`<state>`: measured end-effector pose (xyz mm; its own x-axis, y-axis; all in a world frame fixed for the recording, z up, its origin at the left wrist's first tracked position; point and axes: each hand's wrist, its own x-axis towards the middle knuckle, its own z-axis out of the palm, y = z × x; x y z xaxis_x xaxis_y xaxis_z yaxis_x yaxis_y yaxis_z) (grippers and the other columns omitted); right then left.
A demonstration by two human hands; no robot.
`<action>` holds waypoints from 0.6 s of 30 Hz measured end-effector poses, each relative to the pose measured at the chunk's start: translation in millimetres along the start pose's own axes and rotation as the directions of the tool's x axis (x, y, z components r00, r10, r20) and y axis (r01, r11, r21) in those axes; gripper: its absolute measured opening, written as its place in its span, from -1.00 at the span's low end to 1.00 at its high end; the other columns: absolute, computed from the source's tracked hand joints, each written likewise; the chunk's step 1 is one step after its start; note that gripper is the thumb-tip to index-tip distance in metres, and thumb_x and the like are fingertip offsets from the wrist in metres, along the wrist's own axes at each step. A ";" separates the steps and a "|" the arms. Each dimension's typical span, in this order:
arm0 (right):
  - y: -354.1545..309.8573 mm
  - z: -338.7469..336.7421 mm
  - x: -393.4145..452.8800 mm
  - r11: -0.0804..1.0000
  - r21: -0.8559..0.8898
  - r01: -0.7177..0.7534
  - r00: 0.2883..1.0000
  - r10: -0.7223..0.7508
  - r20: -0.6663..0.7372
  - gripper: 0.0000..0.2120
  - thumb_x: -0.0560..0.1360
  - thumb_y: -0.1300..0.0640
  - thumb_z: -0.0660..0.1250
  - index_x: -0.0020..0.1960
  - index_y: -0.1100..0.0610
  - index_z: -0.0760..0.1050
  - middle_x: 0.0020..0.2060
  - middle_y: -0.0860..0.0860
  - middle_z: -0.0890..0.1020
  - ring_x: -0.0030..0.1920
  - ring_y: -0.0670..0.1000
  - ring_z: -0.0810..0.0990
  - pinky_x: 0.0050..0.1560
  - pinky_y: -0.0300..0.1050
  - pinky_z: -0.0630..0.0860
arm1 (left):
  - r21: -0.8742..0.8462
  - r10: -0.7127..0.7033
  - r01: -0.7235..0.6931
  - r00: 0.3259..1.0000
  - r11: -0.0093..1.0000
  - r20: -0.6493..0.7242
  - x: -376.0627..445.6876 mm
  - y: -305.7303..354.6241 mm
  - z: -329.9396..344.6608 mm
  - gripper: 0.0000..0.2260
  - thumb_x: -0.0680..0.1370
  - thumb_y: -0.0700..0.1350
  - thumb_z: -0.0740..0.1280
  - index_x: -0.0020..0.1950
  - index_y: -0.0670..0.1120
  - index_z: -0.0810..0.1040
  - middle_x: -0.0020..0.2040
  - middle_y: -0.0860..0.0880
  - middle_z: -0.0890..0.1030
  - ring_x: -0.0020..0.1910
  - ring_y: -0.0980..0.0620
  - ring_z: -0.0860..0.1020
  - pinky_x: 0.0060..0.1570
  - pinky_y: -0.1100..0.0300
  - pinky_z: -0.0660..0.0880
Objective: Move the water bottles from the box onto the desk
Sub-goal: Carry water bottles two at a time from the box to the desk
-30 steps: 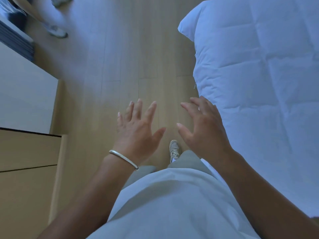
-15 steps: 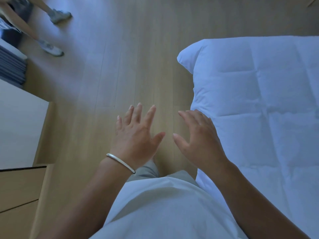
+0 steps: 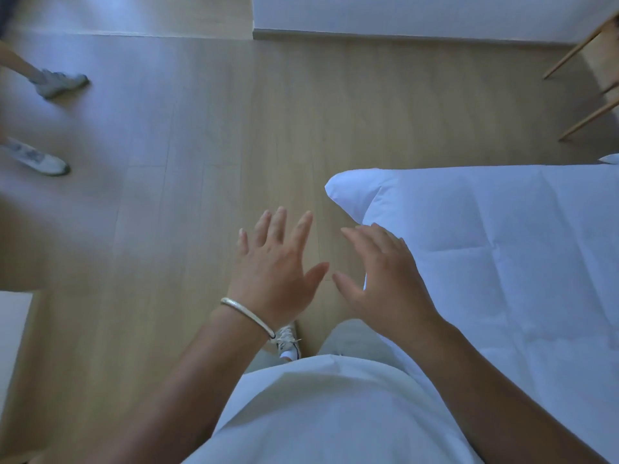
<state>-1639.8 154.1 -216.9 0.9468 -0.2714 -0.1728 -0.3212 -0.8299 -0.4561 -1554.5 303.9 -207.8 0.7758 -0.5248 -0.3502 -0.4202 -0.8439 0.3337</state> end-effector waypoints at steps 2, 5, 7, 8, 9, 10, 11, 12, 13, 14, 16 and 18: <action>-1.4 -8.2 32.6 1.000 0.022 -0.018 1.000 0.018 -0.007 -0.37 0.41 -0.14 0.26 0.44 0.06 0.39 0.35 0.03 0.47 0.40 0.11 0.39 0.38 0.20 0.32 | 0.004 -0.003 0.003 1.000 1.000 -0.001 27.5 -4.8 -18.2 -0.32 0.60 0.29 0.09 0.60 0.15 -0.17 0.63 -0.06 -0.12 0.60 -0.06 -0.17 0.54 -0.14 -0.12; 2.6 -17.9 77.1 0.998 0.054 -0.026 1.000 0.027 -0.014 -0.38 0.42 -0.14 0.26 0.44 0.06 0.40 0.35 0.03 0.47 0.38 0.11 0.40 0.37 0.21 0.34 | 0.019 -0.020 0.020 1.000 1.000 0.014 67.7 -8.5 -37.2 -0.32 0.60 0.29 0.09 0.60 0.15 -0.18 0.63 -0.05 -0.12 0.60 -0.05 -0.18 0.54 -0.13 -0.12; 9.8 -22.7 113.2 0.997 0.074 -0.029 0.999 0.031 -0.024 -0.39 0.43 -0.14 0.27 0.43 0.06 0.40 0.35 0.02 0.47 0.40 0.11 0.38 0.37 0.19 0.33 | 0.011 -0.028 0.028 0.999 1.000 0.025 101.4 -7.7 -48.1 -0.32 0.60 0.28 0.10 0.60 0.15 -0.17 0.63 -0.05 -0.12 0.60 -0.04 -0.17 0.54 -0.13 -0.11; 12.9 -24.6 128.4 0.996 0.083 -0.024 0.999 0.027 -0.029 -0.40 0.43 -0.14 0.27 0.42 0.05 0.40 0.36 0.01 0.48 0.42 0.10 0.37 0.39 0.18 0.32 | 0.004 -0.027 0.027 0.999 1.000 0.026 115.8 -6.1 -52.6 -0.32 0.60 0.28 0.10 0.60 0.15 -0.17 0.63 -0.05 -0.11 0.60 -0.04 -0.17 0.54 -0.12 -0.11; 17.9 -27.9 149.1 0.995 0.095 -0.024 0.999 0.026 -0.027 -0.41 0.43 -0.13 0.27 0.42 0.05 0.41 0.36 0.01 0.47 0.44 0.09 0.35 0.40 0.17 0.31 | -0.006 -0.025 0.025 1.000 1.000 0.017 136.4 -3.2 -58.5 -0.32 0.59 0.28 0.11 0.60 0.15 -0.16 0.63 -0.04 -0.10 0.60 -0.03 -0.16 0.55 -0.11 -0.11; 22.7 -31.4 167.9 0.994 0.102 -0.025 0.999 0.027 -0.018 -0.41 0.43 -0.14 0.26 0.42 0.04 0.40 0.37 0.00 0.46 0.46 0.08 0.33 0.41 0.17 0.29 | -0.008 -0.022 0.022 1.000 1.000 0.007 155.4 0.1 -64.0 -0.32 0.59 0.28 0.11 0.60 0.16 -0.15 0.63 -0.04 -0.10 0.60 -0.03 -0.15 0.55 -0.10 -0.10; 28.9 -36.0 190.9 0.993 0.112 -0.025 1.000 0.027 -0.016 -0.40 0.43 -0.14 0.25 0.43 0.04 0.40 0.38 0.01 0.46 0.47 0.08 0.31 0.43 0.18 0.27 | 0.003 -0.018 0.018 1.000 1.000 -0.007 178.8 4.8 -70.7 -0.32 0.59 0.28 0.11 0.60 0.16 -0.15 0.63 -0.04 -0.09 0.60 -0.03 -0.15 0.55 -0.10 -0.09; 34.5 -41.3 213.8 0.993 0.119 -0.021 1.000 0.023 -0.018 -0.39 0.43 -0.14 0.24 0.44 0.05 0.39 0.39 0.01 0.45 0.47 0.09 0.30 0.44 0.18 0.25 | 0.020 -0.013 0.014 1.000 1.000 -0.013 201.8 9.6 -78.3 -0.32 0.59 0.29 0.11 0.60 0.16 -0.15 0.63 -0.04 -0.09 0.60 -0.03 -0.14 0.55 -0.10 -0.09; 39.5 -46.5 234.2 0.992 0.123 -0.013 1.000 0.016 -0.021 -0.38 0.43 -0.14 0.23 0.45 0.05 0.38 0.40 0.02 0.44 0.48 0.10 0.29 0.45 0.18 0.23 | 0.043 -0.011 0.012 1.000 0.999 -0.019 222.6 14.2 -85.9 -0.32 0.59 0.29 0.11 0.60 0.16 -0.15 0.63 -0.04 -0.09 0.60 -0.04 -0.14 0.54 -0.10 -0.09; 46.3 -55.3 259.6 0.991 0.132 -0.011 1.000 0.013 -0.017 -0.38 0.43 -0.13 0.22 0.46 0.05 0.37 0.41 0.03 0.43 0.49 0.11 0.27 0.47 0.17 0.21 | 0.066 -0.012 0.014 1.000 0.998 -0.027 248.8 20.2 -95.8 -0.32 0.59 0.28 0.11 0.60 0.16 -0.15 0.63 -0.04 -0.09 0.60 -0.04 -0.14 0.54 -0.11 -0.09; 62.1 -75.8 307.8 0.992 0.128 -0.020 1.000 0.021 -0.011 -0.39 0.46 -0.10 0.27 0.47 0.06 0.36 0.42 0.05 0.42 0.50 0.12 0.26 0.49 0.10 0.18 | 0.110 -0.016 0.019 0.999 0.994 -0.036 296.1 31.8 -116.9 -0.33 0.60 0.28 0.10 0.60 0.15 -0.15 0.63 -0.05 -0.09 0.60 -0.05 -0.13 0.55 -0.11 -0.09; 77.1 -95.3 344.2 0.993 0.118 -0.032 0.999 0.036 -0.029 -0.41 0.47 -0.07 0.30 0.46 0.07 0.37 0.42 0.08 0.42 0.47 0.14 0.29 0.47 0.10 0.21 | 0.142 -0.001 0.005 1.000 0.990 -0.025 332.5 43.3 -136.9 -0.33 0.60 0.28 0.10 0.60 0.14 -0.15 0.63 -0.05 -0.09 0.60 -0.06 -0.13 0.55 -0.11 -0.10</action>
<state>-1336.8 -49.7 -228.3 0.9348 -0.3150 -0.1641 -0.3518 -0.7576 -0.5497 -1250.3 108.1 -189.9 0.7877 -0.5209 -0.3289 -0.4793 -0.8536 0.2040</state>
